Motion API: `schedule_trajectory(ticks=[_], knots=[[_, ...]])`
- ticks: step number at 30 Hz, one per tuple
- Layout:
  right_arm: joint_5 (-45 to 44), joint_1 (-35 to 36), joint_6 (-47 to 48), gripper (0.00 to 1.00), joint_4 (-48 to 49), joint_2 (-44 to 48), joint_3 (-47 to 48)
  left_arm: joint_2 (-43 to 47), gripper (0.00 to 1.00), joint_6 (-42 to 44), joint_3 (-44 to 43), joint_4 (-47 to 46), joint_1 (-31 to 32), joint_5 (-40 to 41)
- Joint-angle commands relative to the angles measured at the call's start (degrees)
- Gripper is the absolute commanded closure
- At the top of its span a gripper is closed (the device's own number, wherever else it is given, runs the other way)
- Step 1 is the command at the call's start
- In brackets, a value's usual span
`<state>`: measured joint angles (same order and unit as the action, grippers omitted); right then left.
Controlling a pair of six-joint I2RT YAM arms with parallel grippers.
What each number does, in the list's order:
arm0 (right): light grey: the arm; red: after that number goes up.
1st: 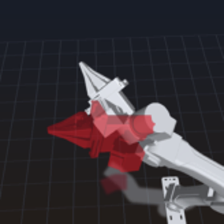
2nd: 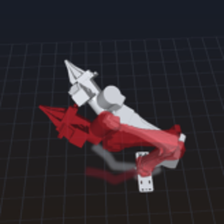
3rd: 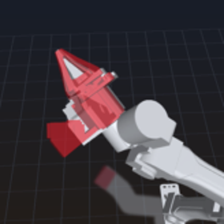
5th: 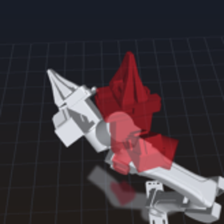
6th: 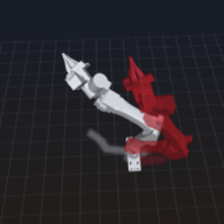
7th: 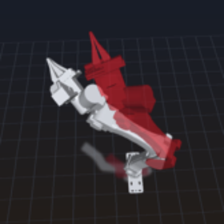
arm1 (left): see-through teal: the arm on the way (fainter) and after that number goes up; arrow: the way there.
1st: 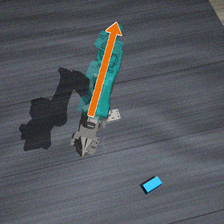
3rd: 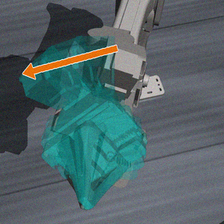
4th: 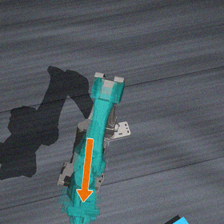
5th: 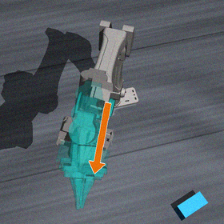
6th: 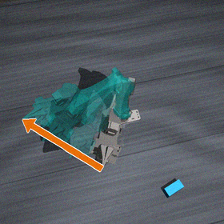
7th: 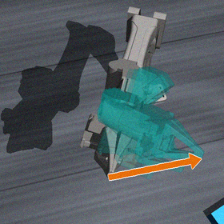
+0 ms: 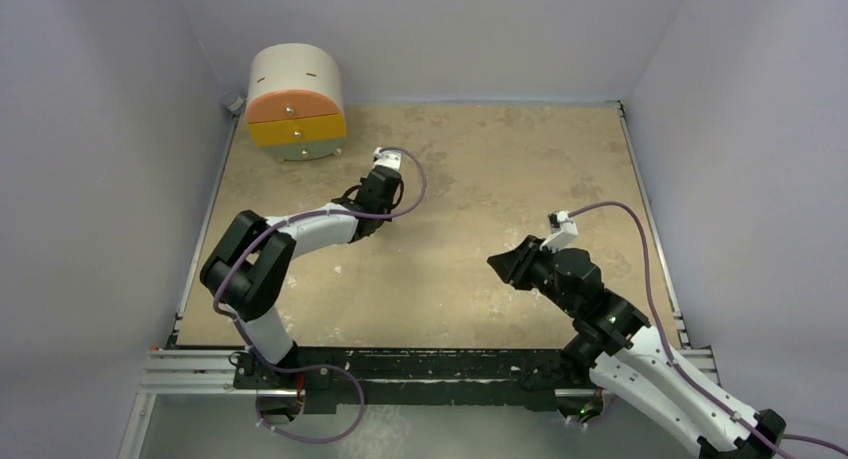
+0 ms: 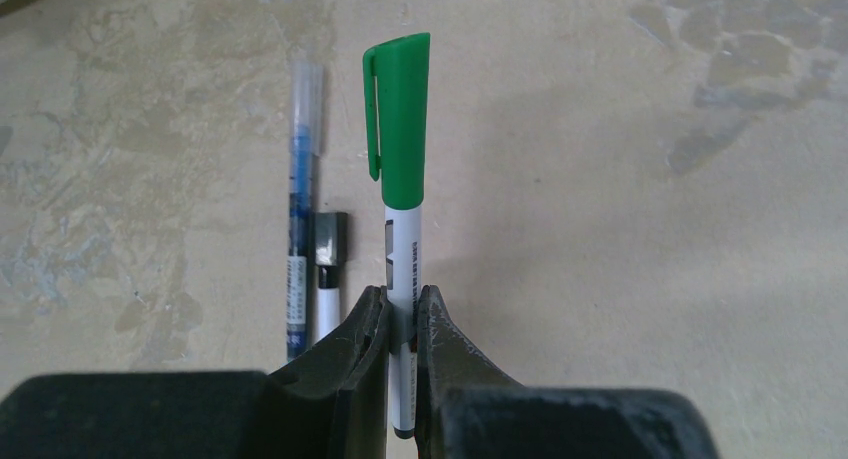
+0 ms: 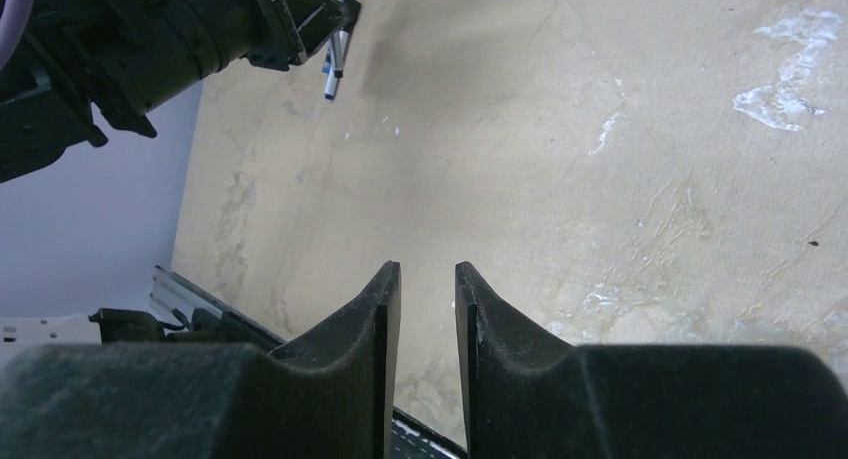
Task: Insert the pens into the pen caps
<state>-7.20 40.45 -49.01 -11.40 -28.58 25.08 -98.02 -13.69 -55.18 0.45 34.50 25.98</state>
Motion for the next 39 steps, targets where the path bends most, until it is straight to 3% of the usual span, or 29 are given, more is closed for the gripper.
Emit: schedule_trajectory(ticks=[1,8,21,26,32,33,34,35,39], knots=[[-3.37,-0.09,-0.54,0.73,-0.19,0.82,0.37,-3.37,1.0,1.05,-5.02,2.99,-2.26,3.4],[-3.95,-0.08,0.65,0.75,1.89,-3.62,0.02,-5.91,1.0,1.39,-6.12,5.5,-2.51,4.33],[-1.31,-0.07,1.41,0.76,7.81,-7.66,-2.12,1.08,0.65,-0.54,-5.42,4.83,-1.74,6.79],[-1.6,-0.1,1.2,0.76,7.74,-8.0,-2.19,5.92,0.65,-1.1,-4.0,2.35,-1.55,4.59],[-2.82,-0.03,1.07,0.76,6.92,-7.64,-1.92,19.0,0.65,-5.7,1.04,-6.52,-1.54,-5.75],[-3.04,-0.08,1.34,0.78,6.84,-7.72,-1.93,21.09,0.64,-7.0,2.61,-9.29,-1.54,-9.2],[-3.25,-0.05,1.82,0.93,6.83,-7.81,-1.96,23.05,0.63,-8.93,4.66,-13.06,-1.54,-12.03],[-3.59,-0.08,2.48,1.0,6.63,-8.0,-1.76,24.84,0.62,-11.11,6.69,-16.62,-1.54,-14.33],[-6.36,-0.06,4.44,1.0,4.21,-8.41,-0.11,29.63,0.49,-17.39,11.73,-21.66,-1.45,-15.81]])
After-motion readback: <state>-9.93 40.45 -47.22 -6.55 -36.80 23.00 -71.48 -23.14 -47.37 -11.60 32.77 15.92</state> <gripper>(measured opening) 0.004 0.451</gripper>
